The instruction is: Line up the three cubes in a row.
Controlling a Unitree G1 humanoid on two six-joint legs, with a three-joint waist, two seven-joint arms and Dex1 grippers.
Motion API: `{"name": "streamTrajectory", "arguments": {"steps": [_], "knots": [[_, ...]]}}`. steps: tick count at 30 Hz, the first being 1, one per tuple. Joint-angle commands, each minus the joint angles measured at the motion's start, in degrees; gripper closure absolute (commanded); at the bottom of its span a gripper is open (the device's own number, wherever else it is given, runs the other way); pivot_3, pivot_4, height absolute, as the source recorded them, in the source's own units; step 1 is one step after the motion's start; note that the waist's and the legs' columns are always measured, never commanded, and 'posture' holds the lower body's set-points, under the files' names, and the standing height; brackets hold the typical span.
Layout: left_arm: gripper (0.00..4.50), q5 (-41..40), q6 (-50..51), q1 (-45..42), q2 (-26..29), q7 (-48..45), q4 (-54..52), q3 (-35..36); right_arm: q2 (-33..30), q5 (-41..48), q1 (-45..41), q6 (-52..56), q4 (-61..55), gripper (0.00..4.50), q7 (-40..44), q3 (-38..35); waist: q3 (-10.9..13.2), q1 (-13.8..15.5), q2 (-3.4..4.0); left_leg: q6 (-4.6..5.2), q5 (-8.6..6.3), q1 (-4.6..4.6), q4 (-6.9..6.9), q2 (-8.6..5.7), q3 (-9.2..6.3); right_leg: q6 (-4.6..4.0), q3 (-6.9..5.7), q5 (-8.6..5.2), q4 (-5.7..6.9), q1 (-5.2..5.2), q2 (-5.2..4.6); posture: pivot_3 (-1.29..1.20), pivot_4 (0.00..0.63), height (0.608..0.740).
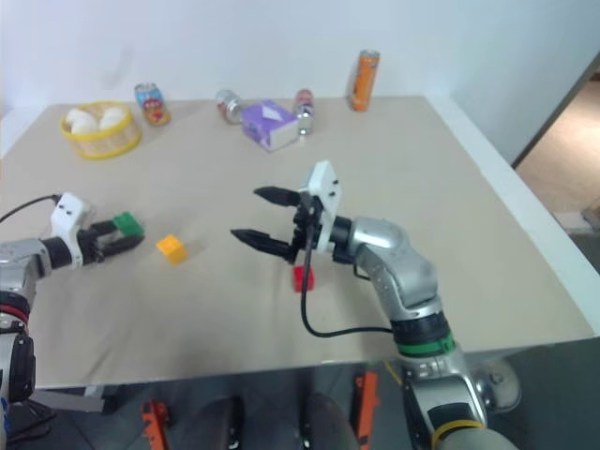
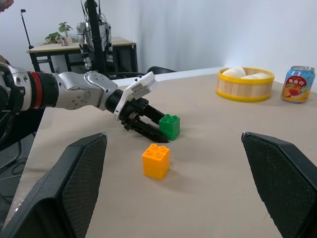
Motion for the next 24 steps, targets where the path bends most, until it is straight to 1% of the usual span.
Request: {"name": "streamTrajectory", "arguments": {"steps": [1, 2, 6, 7, 9, 12, 13, 15, 17, 20, 22, 24], "knots": [[2.91, -0.3, -1.7, -0.9, 0.9, 0.6, 0.1, 1.5, -0.4, 1.1, -0.4, -0.4, -2.8, 0.0, 0.0, -0.9, 0.0, 0.0, 0.0, 0.0, 0.0, 0.0, 0.0, 0.0, 0.0, 0.0, 0.0, 0.0, 0.0, 0.0, 0.0, 0.0, 0.15, 0.74], [3.2, -0.6, -1.9, -0.7, 1.1, 0.9, -0.1, 1.9, -0.4, 1.1, -0.4, -0.5, -2.7, 0.0, 0.0, -0.9, 0.0, 0.0, 0.0, 0.0, 0.0, 0.0, 0.0, 0.0, 0.0, 0.0, 0.0, 0.0, 0.01, 0.0, 0.0, 0.0, 0.15, 0.74], [3.2, -2.5, -1.6, 0.0, 2.0, 0.8, -1.9, 4.1, -0.7, 1.2, -0.4, -0.6, -2.8, 0.0, 0.3, -1.0, 0.0, 0.0, 0.0, 0.0, 0.0, 0.0, 0.02, 0.0, 0.0, 0.0, 0.0, 0.0, 0.03, 0.0, 0.0, 0.0, 0.15, 0.74], [3.2, -4.4, -0.3, 0.5, 2.5, -1.1, -4.9, 5.5, -1.2, 1.7, -0.2, -0.2, -3.4, 0.0, 0.5, -1.4, 0.0, 0.0, 0.0, 0.0, 0.0, 0.0, 0.03, 0.0, 0.0, 0.0, 0.0, 0.0, 0.03, 0.0, 0.0, 0.0, 0.15, 0.74], [3.2, -8.7, 4.1, 2.3, 3.0, -5.1, -14.0, 7.6, -2.6, 2.8, 0.6, 0.3, -4.8, 0.0, 1.5, -2.3, 0.0, 0.0, -0.04, 0.0, 0.0, -0.03, 0.04, 0.02, 0.0, 0.0, 0.0, 0.0, 0.04, -0.02, 0.0, 0.0, 0.15, 0.74], [3.2, -16.6, 16.0, 9.4, 2.8, -7.8, -37.6, 8.5, -6.9, 5.8, 2.6, 2.7, -7.6, 0.0, 4.9, -3.4, 0.0, 0.0, -0.07, -0.01, 0.0, -0.07, 0.04, 0.03, -0.01, 0.01, 0.01, 0.0, 0.02, -0.02, -0.02, 0.0, 0.15, 0.74], [3.2, -18.8, 19.8, 12.3, 2.9, -8.1, -46.1, 7.9, -9.0, 6.7, 3.5, 3.4, -8.6, 0.0, 6.8, -3.5, 0.0, 0.0, -0.07, -0.02, -0.01, -0.05, 0.04, 0.02, -0.03, 0.04, 0.0, -0.03, 0.02, 0.03, -0.06, 0.0, 0.15, 0.74], [3.2, -21.5, 25.4, 16.6, 3.1, -7.2, -58.3, 6.4, -12.6, 7.5, 4.8, 4.1, -9.7, 0.0, 10.0, -3.2, 0.0, 0.1, -0.07, -0.04, -0.02, -0.04, 0.03, -0.06, 0.0, 0.08, 0.07, -0.05, 0.01, 0.06, -0.17, 0.0, 0.15, 0.74], [3.2, -22.8, 29.7, 19.9, 2.9, -5.6, -67.8, 4.4, -16.0, 7.4, 5.8, 3.9, -9.8, 0.0, 13.0, -2.8, 0.0, 0.0, -0.06, -0.04, -0.03, 0.03, 0.05, -0.1, 0.05, 0.1, 0.12, -0.07, 0.0, 0.11, -0.2, 0.0, 0.15, 0.74], [3.2, -21.2, 32.5, 24.3, 2.4, -3.2, -77.9, -0.5, -19.4, 6.6, 6.1, 2.8, -8.1, 0.0, 16.0, -3.0, 0.0, 0.0, -0.07, -0.02, -0.01, 0.16, 0.16, -0.07, 0.07, 0.14, 0.17, 0.03, 0.0, 0.19, -0.11, 0.0, 0.15, 0.74], [3.2, -18.8, 31.3, 27.4, 2.4, -3.1, -80.9, -3.8, -20.6, 6.3, 6.1, 2.4, -7.0, 0.0, 16.8, -3.3, 0.0, -0.2, -0.05, 0.0, 0.0, 0.31, 0.15, -0.05, 0.11, 0.09, 0.25, 0.08, 0.02, 0.23, -0.05, 0.0, 0.15, 0.74], [3.2, -17.1, 30.0, 28.9, 2.0, -2.9, -81.4, -6.1, -21.1, 6.2, 6.2, 2.1, -6.6, 0.0, 17.1, -3.5, 0.0, -0.3, -0.05, 0.02, 0.01, 0.42, 0.14, -0.03, 0.06, -0.09, 0.33, 0.14, 0.02, 0.24, 0.07, 0.0, 0.15, 0.74]]}}
